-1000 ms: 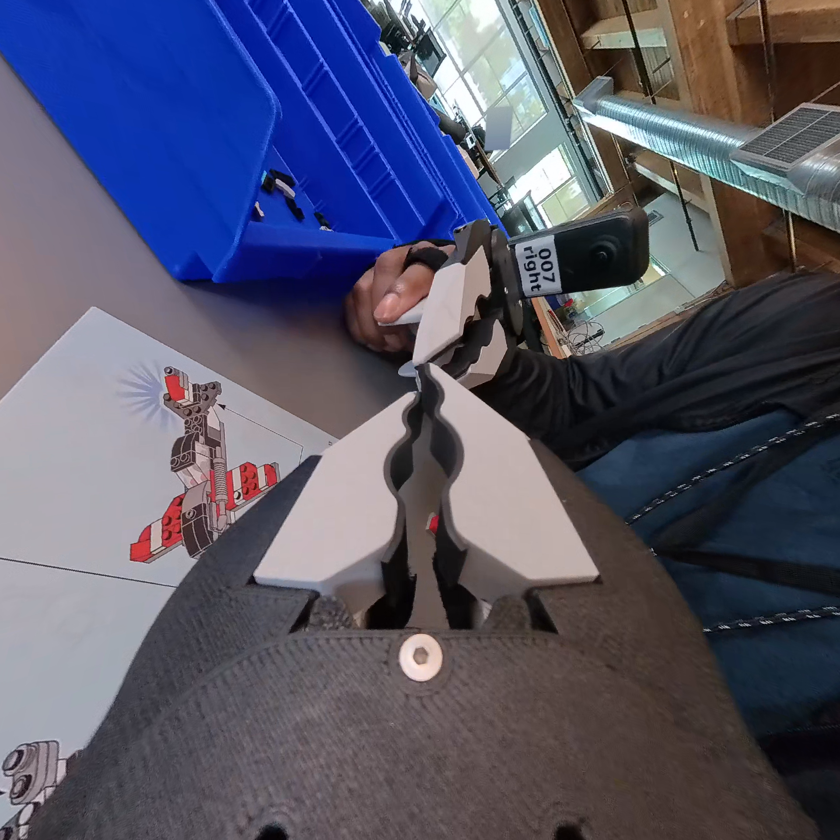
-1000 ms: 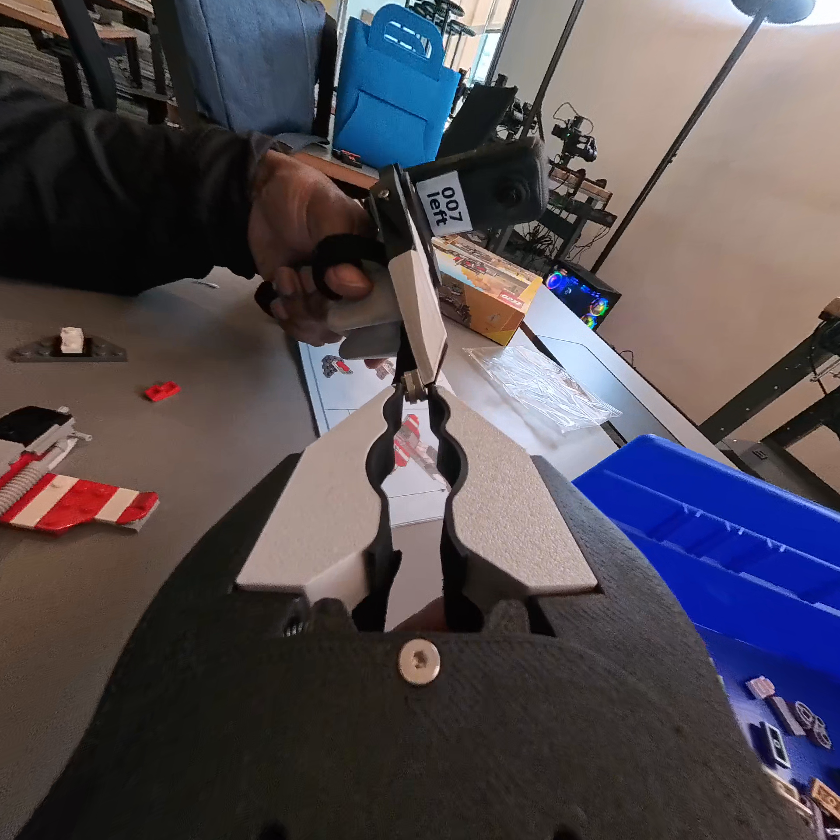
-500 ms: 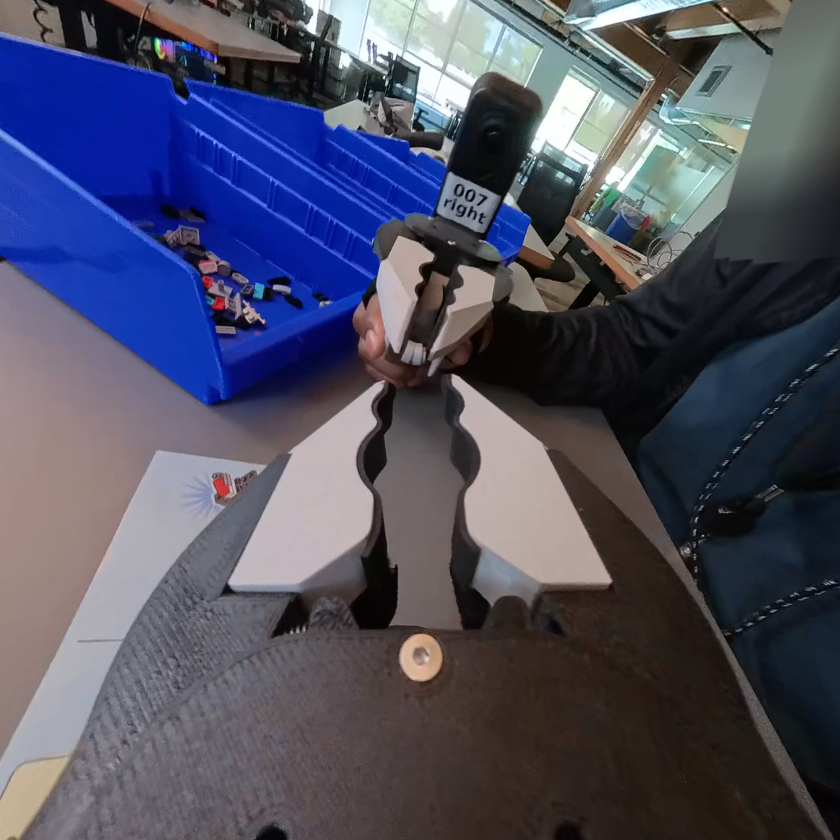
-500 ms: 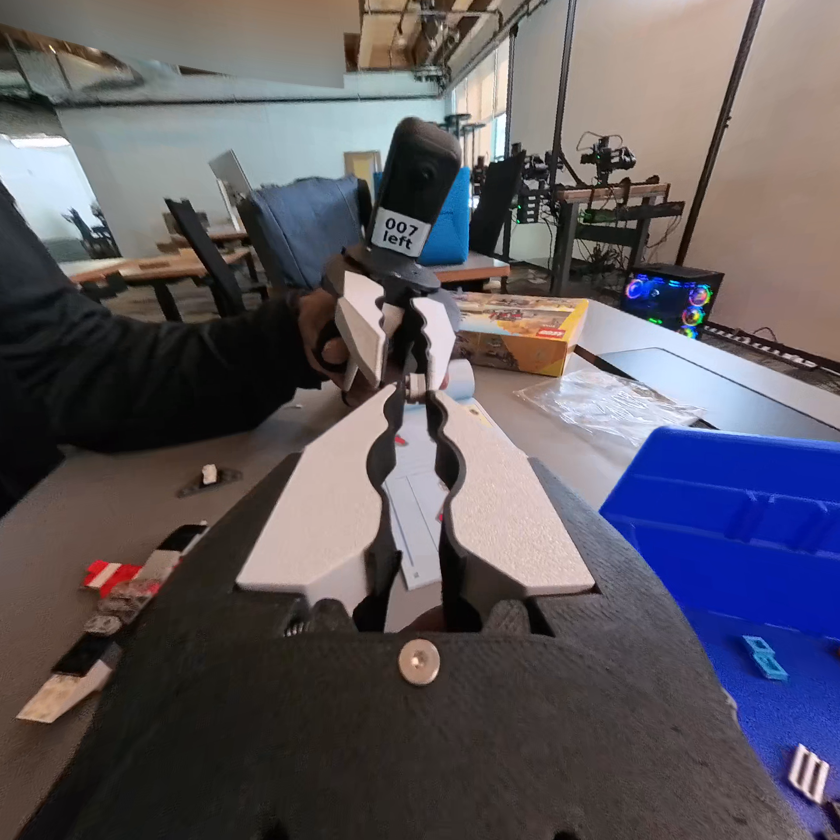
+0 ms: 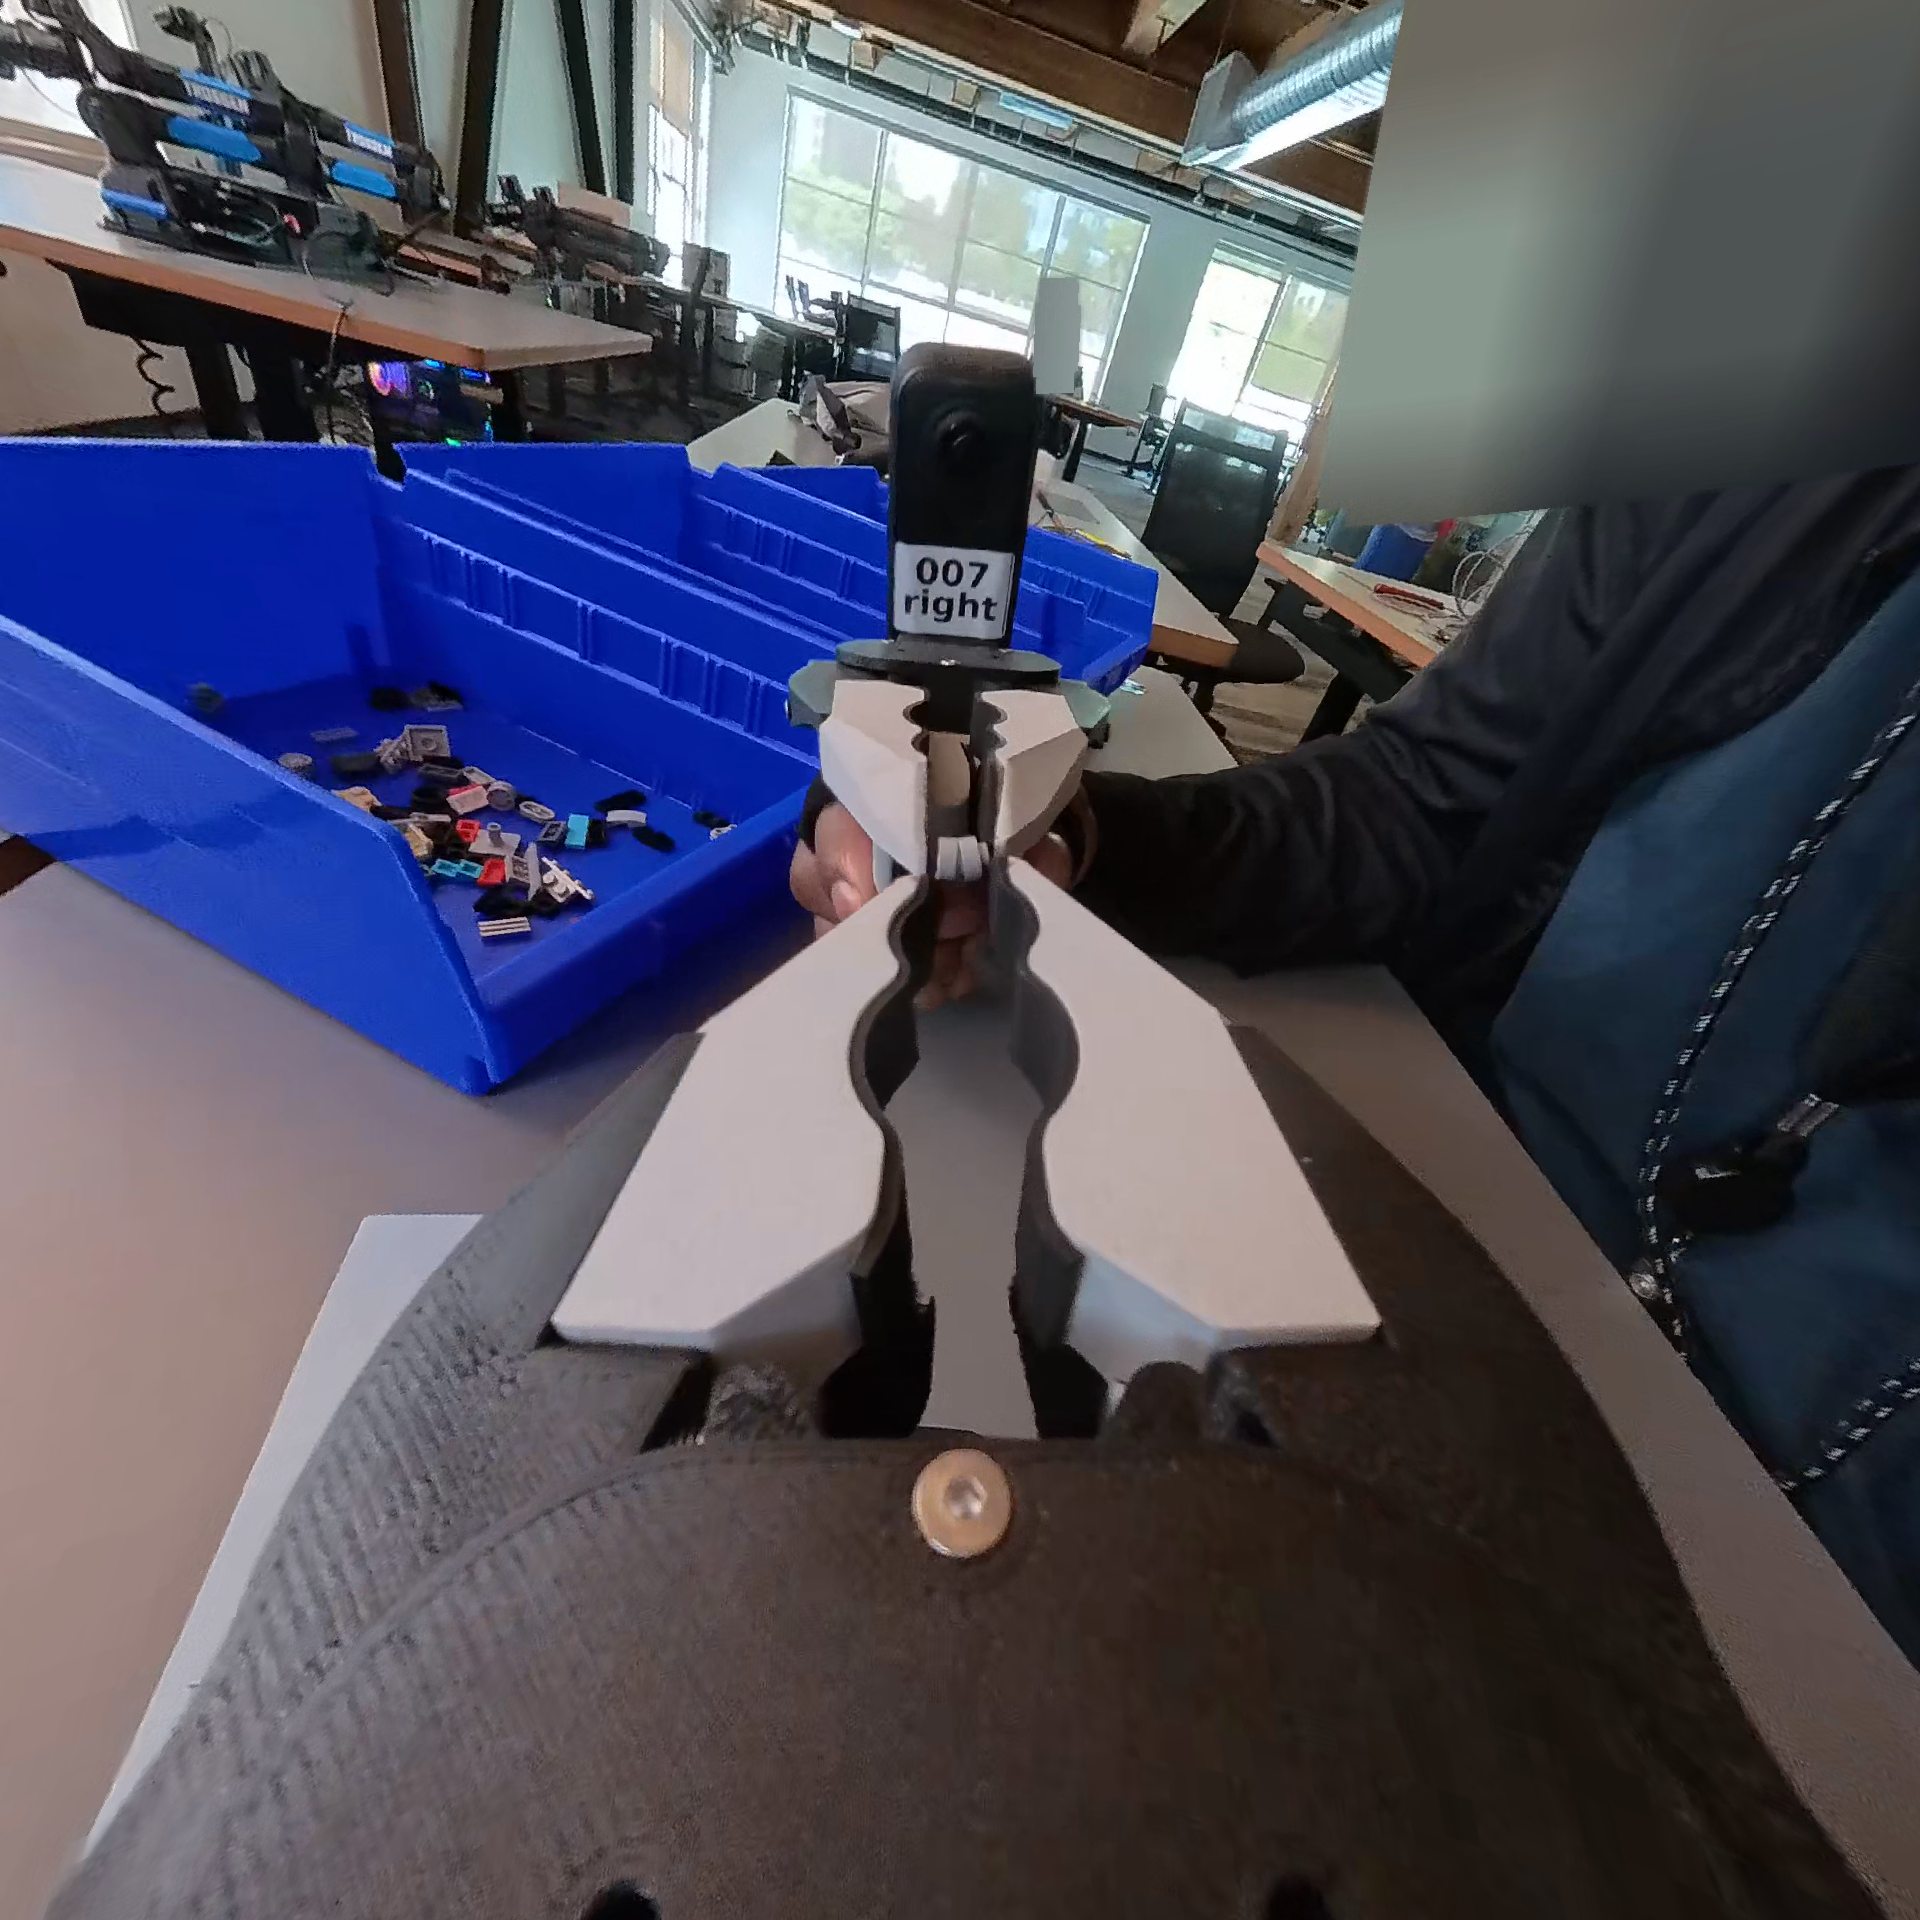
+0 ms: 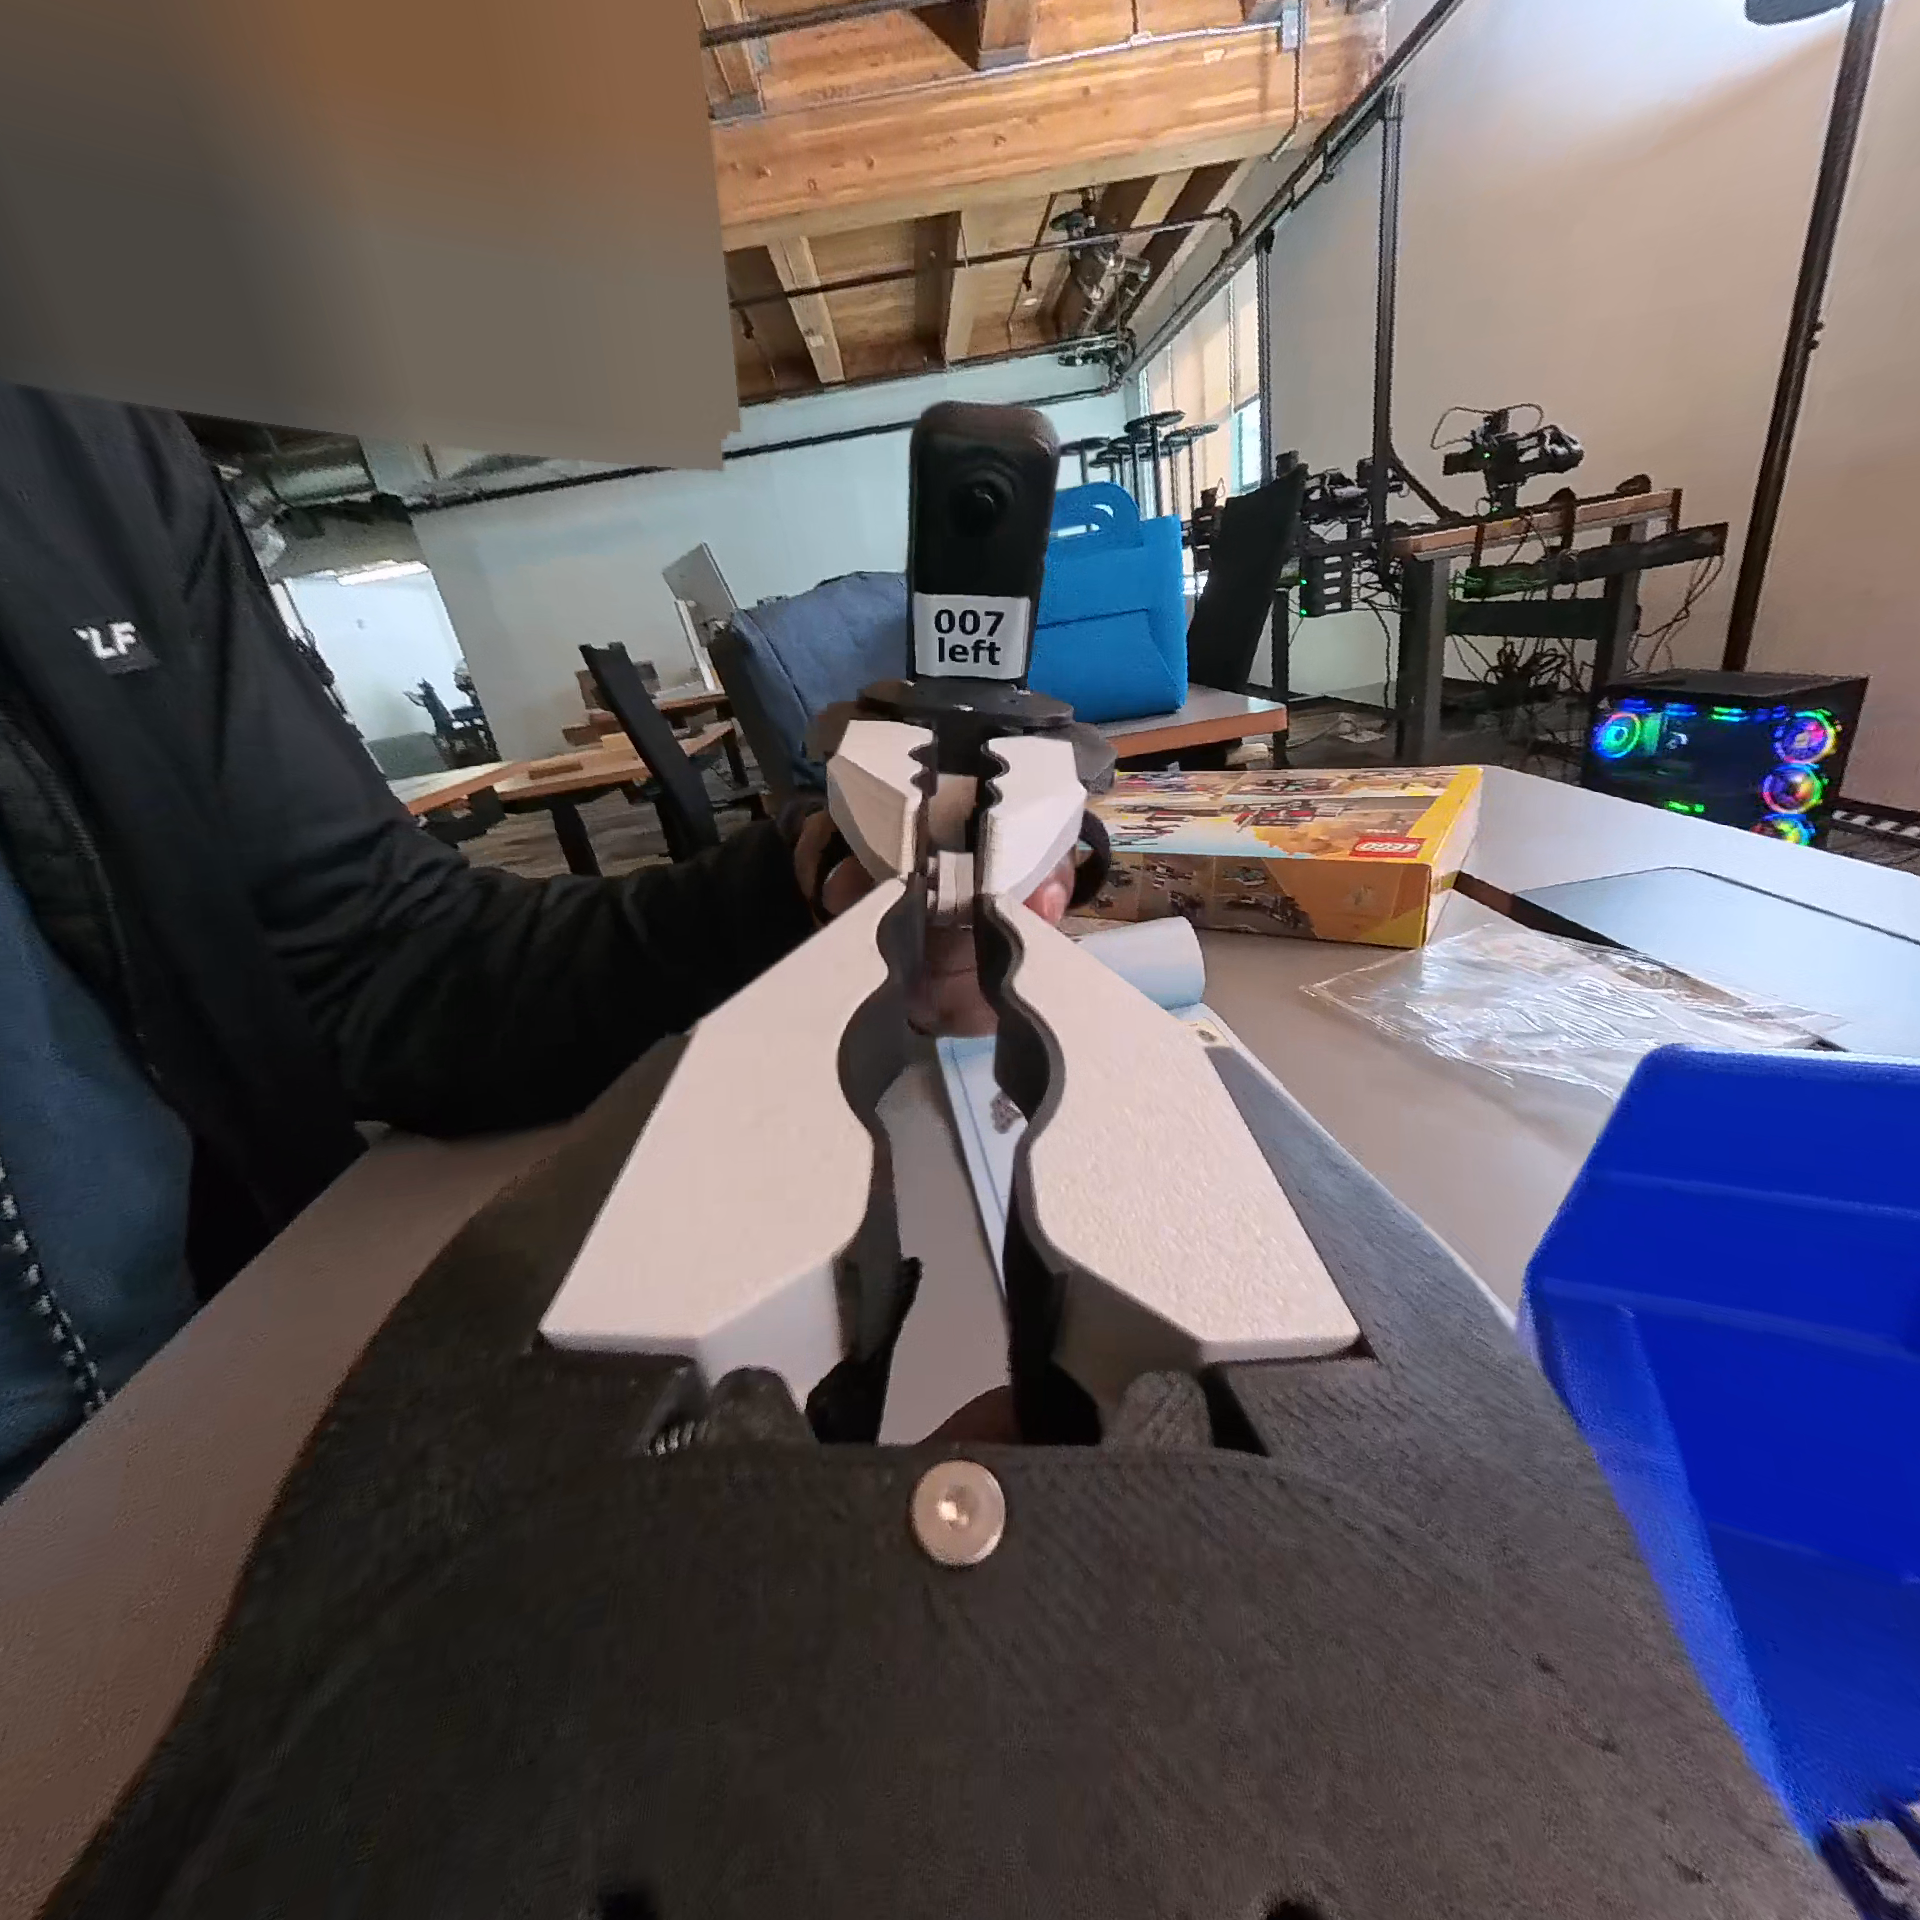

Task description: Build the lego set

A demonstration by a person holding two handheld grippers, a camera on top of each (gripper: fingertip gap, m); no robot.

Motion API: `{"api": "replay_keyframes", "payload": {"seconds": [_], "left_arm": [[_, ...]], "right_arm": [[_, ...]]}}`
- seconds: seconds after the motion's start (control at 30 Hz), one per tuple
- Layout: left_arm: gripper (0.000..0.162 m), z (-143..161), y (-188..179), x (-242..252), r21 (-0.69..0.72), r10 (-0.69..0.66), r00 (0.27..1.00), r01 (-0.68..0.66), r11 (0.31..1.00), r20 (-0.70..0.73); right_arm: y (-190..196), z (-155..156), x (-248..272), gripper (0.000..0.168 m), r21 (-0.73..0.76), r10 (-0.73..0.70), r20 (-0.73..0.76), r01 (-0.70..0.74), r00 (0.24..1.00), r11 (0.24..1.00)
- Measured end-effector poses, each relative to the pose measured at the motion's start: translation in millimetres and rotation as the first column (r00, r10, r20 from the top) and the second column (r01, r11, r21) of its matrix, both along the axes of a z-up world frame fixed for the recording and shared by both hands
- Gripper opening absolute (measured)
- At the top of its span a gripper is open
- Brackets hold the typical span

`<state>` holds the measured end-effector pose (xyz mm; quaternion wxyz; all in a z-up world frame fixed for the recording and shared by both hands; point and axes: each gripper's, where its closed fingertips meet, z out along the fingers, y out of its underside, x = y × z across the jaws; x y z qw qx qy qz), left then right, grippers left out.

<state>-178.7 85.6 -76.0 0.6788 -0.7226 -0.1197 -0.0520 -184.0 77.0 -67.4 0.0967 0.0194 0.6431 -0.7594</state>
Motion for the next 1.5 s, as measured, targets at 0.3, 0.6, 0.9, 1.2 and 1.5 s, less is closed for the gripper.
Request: {"api": "replay_keyframes", "payload": {"seconds": [0.3, 0.6, 0.9, 1.2, 1.5], "left_arm": [[0.006, 5, 2, 3, 0.012, -0.018, 1.0, 0.018, 1.0, -0.024], [0.0, 9, 5, 10, 0.019, -0.055, 0.997, 0.056, 0.998, -0.045], [0.0, -7, 15, 12, -0.07, -0.063, 0.998, 0.064, 0.995, 0.012], [0.026, -3, -5, -4, -0.025, 0.006, 0.99, -0.003, 1.0, 0.141], [0.024, -7, -1, -1, 0.137, -0.151, 0.837, 0.092, 0.986, 0.525]], "right_arm": [[1, 5, 4, 0.008, -0.04, 0.042, 0.037, -0.04, 0.998, 0.998], [1, 5, 4, 0.009, -0.049, 0.045, 0.043, -0.043, 0.998, 0.998], [1, 4, -9, 0.008, -0.019, -0.035, 0.026, 0.035, 0.999, 0.999], [-5, -5, 2, 0.008, 0.078, -0.073, -0.189, 0.089, 0.979, 0.993], [-4, -22, 0, 0.009, 0.195, -0.116, -0.472, 0.232, 0.874, 0.953]]}}
